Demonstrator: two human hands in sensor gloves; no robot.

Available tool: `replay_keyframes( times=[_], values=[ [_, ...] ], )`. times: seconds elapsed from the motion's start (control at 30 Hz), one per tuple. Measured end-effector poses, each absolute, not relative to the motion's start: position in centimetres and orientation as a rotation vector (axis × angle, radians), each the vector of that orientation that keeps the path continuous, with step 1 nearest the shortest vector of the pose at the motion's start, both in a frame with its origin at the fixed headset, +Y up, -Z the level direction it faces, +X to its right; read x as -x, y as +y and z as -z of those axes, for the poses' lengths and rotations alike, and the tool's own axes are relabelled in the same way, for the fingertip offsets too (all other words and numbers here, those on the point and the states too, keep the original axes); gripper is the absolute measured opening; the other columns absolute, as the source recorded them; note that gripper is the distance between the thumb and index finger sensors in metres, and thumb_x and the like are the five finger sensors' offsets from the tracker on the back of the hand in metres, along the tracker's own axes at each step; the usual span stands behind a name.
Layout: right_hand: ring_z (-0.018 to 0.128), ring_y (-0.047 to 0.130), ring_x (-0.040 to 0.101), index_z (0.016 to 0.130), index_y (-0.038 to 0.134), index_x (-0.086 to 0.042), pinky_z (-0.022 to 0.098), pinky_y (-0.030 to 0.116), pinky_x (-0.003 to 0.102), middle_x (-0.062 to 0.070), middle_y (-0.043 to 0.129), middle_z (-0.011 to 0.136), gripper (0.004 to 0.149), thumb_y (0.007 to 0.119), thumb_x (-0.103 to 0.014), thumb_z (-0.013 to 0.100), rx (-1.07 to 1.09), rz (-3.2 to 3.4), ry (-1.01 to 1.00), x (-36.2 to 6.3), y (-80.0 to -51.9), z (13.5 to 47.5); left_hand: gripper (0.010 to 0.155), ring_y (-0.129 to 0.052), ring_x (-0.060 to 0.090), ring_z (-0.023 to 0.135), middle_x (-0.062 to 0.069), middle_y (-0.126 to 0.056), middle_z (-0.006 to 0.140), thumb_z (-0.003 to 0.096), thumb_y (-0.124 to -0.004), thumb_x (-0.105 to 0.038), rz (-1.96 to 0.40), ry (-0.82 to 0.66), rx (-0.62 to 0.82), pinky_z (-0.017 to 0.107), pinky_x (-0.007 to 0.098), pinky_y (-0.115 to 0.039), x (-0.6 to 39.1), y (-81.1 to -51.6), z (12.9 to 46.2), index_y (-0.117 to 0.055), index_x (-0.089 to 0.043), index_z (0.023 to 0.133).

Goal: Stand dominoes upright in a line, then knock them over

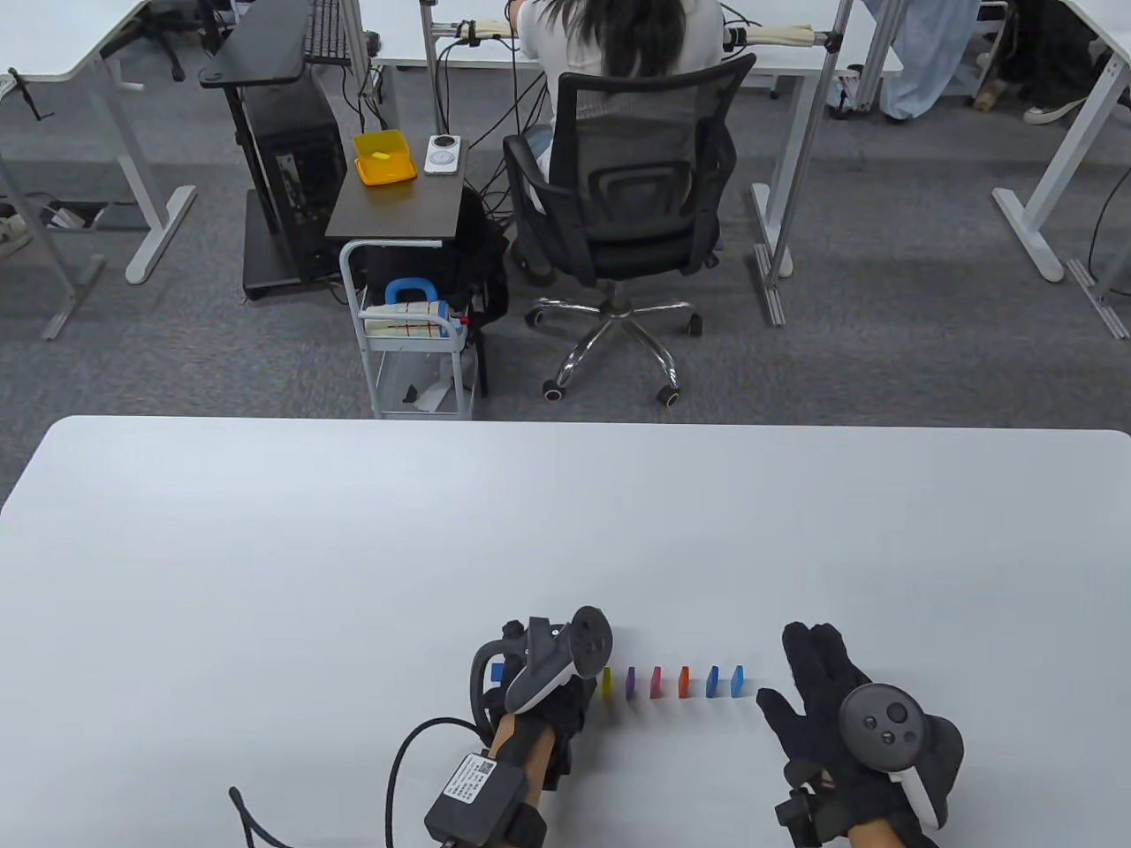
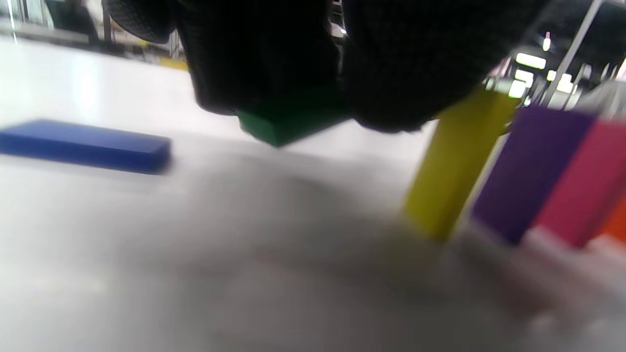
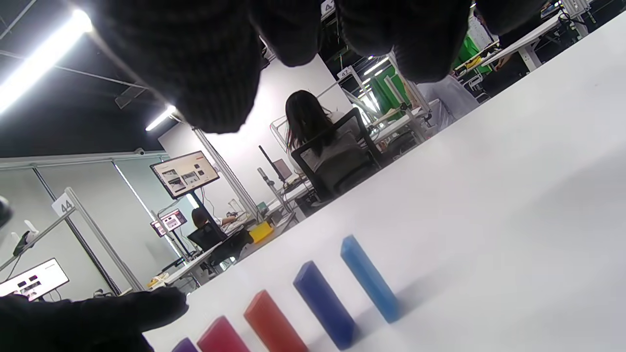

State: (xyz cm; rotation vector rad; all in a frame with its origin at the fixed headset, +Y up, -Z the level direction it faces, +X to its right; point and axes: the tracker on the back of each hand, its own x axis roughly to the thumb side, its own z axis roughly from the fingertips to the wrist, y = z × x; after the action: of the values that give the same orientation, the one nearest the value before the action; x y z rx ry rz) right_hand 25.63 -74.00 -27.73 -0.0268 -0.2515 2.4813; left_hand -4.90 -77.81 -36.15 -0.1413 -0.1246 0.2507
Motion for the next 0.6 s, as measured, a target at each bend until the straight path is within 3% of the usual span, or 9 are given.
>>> replay_keyframes(
  times=[0.17, 0.33, 0.6],
  values=[
    [0.093, 0.07, 0.047, 0.106, 0.058, -0.02, 0.07, 0.055, 0.067, 0.02, 0.053, 0.109, 0.076, 0.085, -0.045, 0.04, 0.014, -2.466, -0.272, -25.5, -74.1, 27.7, 0.046, -0.109, 0.026, 0.067, 0.005, -0.086, 0.088, 0.0397, -0.086, -0.04, -0.396, -0.125, 0.093, 0.064, 0.049, -0.086, 6.6, -77.4, 35.3, -0.082, -0.036, 0.085],
    [0.092, 0.072, 0.047, 0.105, 0.061, -0.019, 0.069, 0.056, 0.066, 0.02, 0.056, 0.108, 0.074, 0.085, -0.045, 0.04, 0.001, -2.468, -0.285, -25.3, -74.1, 27.6, 0.045, -0.11, 0.027, 0.069, 0.006, -0.085, 0.088, 0.0392, -0.088, -0.038, -0.543, -0.085, 0.077, 0.061, 0.047, -0.09, 8.0, -77.8, 35.0, -0.082, -0.033, 0.084],
    [0.091, 0.073, 0.047, 0.103, 0.066, -0.018, 0.069, 0.056, 0.066, 0.02, 0.058, 0.107, 0.072, 0.085, -0.045, 0.039, 0.003, -2.481, -0.262, -25.1, -74.4, 27.6, 0.042, -0.11, 0.026, 0.072, 0.005, -0.089, 0.088, 0.0369, -0.094, -0.033, -0.511, -0.122, 0.076, 0.063, 0.045, -0.09, 8.0, -78.4, 34.8, -0.085, -0.031, 0.077]
  ],
)
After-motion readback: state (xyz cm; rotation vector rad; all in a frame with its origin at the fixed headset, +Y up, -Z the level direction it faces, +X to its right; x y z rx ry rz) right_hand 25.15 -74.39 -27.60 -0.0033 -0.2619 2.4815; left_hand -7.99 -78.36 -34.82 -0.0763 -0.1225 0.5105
